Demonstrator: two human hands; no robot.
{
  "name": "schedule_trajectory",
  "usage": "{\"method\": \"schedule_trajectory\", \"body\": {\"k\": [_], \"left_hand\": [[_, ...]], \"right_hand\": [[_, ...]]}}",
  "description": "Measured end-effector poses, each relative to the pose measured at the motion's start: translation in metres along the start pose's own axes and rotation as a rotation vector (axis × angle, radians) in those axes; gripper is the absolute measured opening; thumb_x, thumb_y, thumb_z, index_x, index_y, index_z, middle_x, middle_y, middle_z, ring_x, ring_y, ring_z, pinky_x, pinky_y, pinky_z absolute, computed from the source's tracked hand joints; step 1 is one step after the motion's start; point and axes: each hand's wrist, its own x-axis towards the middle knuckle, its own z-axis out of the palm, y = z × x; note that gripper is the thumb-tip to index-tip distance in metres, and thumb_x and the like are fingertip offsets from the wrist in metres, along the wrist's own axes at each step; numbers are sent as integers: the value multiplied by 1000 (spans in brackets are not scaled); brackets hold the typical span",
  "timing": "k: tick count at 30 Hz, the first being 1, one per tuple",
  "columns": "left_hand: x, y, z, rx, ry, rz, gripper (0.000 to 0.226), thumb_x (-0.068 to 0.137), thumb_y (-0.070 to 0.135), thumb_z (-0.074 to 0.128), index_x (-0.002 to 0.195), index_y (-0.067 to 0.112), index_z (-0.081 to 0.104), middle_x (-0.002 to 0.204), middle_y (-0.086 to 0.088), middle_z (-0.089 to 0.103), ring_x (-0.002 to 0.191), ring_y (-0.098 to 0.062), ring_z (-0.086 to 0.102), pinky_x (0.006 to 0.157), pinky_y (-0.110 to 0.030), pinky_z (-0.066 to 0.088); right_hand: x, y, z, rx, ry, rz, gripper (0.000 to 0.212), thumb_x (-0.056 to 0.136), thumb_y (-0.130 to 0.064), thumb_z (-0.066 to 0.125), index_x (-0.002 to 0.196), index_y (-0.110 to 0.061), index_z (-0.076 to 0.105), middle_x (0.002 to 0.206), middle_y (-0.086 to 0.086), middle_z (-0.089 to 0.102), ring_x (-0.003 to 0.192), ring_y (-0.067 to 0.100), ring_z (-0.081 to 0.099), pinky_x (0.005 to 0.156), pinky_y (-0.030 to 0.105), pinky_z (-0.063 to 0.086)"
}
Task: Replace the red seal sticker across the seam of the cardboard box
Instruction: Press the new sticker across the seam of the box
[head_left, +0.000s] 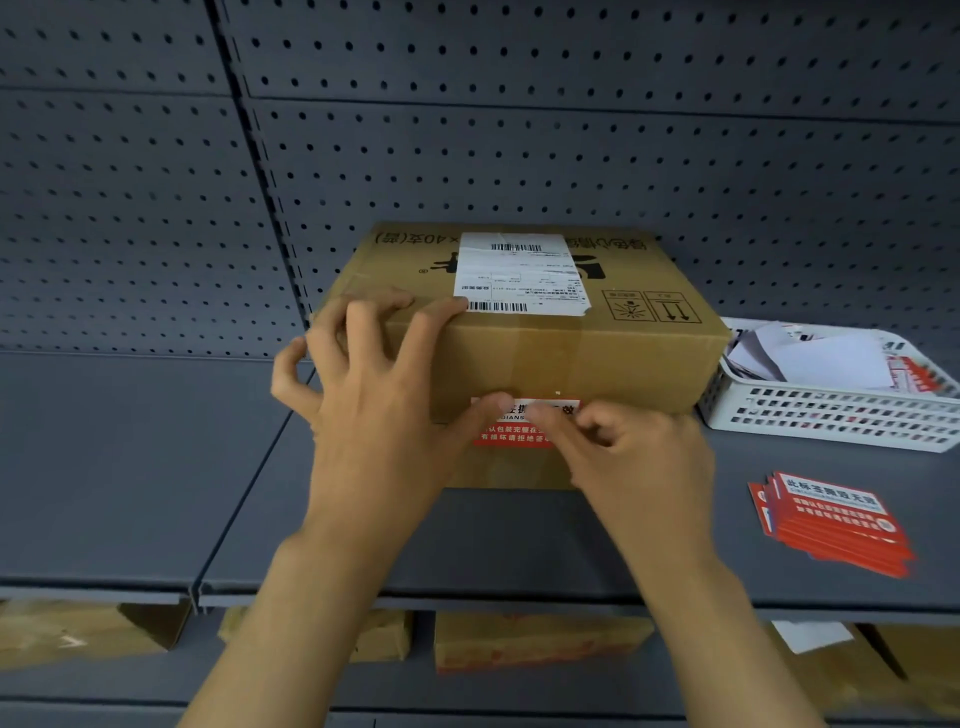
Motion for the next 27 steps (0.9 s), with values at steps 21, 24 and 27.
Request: {"method": "schedule_trajectory", "body": {"k": [21, 24, 27], "left_hand": [[-8, -5, 15, 85, -29, 36, 114, 48, 88, 69, 144, 37, 36, 148, -13, 35, 150, -40, 14, 111, -63, 17], [-8, -6, 17, 104, -13, 41, 112, 49, 82, 74, 144, 37, 35, 149, -13, 34, 150, -40, 14, 111, -64, 18], [-11, -13, 15, 116, -13, 76, 114, 49, 73, 82, 146, 37, 36, 149, -13, 35, 150, -39, 15, 110, -63, 16]], "right_hand": [[-14, 3, 12, -60, -87, 7, 75, 73, -83, 51, 40, -18, 34, 34, -2, 33, 34, 13, 31, 40, 25, 25], [-13, 12, 12, -86, -132, 57, 77, 71, -84, 53, 43, -13, 41, 35, -1, 43, 35, 17, 40, 39, 29, 33], [-11, 19, 8, -76, -130, 65, 77, 71, -84, 52, 47, -11, 53, 37, -1, 52, 37, 19, 48, 41, 34, 43]]}}
